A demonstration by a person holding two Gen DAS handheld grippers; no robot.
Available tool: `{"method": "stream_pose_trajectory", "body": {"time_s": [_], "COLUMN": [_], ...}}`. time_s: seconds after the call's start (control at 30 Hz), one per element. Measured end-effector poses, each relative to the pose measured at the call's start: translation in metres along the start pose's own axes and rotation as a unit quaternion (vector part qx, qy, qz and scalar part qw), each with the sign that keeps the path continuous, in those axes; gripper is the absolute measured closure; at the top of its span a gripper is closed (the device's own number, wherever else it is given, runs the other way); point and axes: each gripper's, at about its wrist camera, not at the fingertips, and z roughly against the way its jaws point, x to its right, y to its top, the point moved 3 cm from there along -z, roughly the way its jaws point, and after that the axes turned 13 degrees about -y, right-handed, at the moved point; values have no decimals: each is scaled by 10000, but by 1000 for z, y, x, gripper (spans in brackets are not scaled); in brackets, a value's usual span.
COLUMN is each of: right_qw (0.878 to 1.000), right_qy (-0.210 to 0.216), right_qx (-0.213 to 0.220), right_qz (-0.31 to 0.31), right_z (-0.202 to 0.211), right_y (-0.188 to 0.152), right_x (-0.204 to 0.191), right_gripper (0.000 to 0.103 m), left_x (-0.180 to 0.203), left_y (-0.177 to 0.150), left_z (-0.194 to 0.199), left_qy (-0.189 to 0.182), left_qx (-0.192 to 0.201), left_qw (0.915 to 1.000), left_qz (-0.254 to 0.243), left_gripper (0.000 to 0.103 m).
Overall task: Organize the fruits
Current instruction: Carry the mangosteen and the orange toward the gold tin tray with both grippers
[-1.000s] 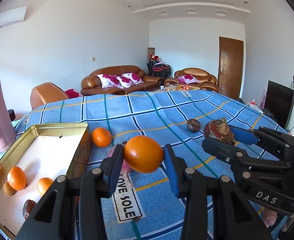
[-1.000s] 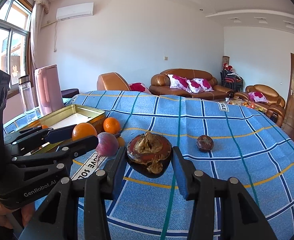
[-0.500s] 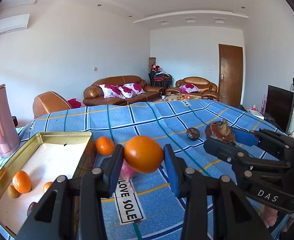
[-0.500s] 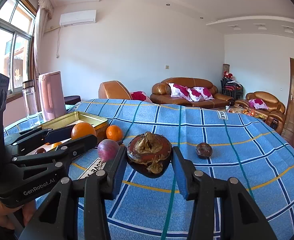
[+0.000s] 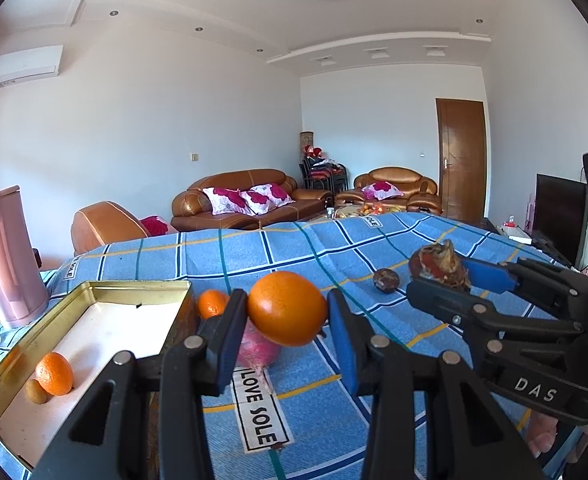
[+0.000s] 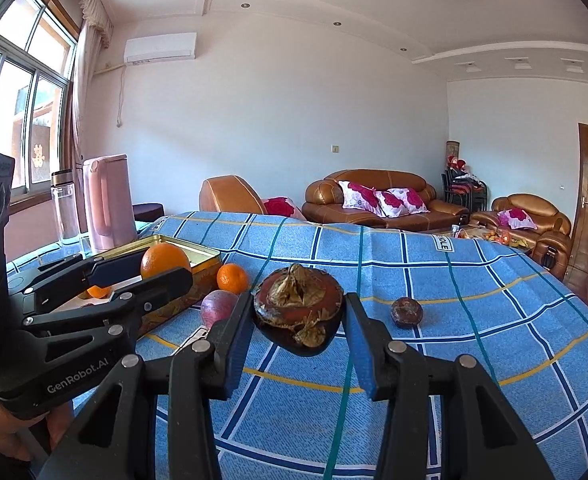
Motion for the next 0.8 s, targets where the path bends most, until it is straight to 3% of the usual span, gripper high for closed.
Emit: {"method": "stream_pose_trajectory", "body": {"time_s": [0.8], "right_qw": [9994], "right_qy": [-130], "right_qx": [-319], "right_qz": [51], "right_z": [-7], "right_y": [-2], "right_x": [-18], "right_gripper": [56], "left_x": [-14], "left_y": [0], "left_z": [-9], "left_qy": [69], "left_qx": [-272], "left_qw": [9992], "left_qz": [291], "left_gripper": [61]}}
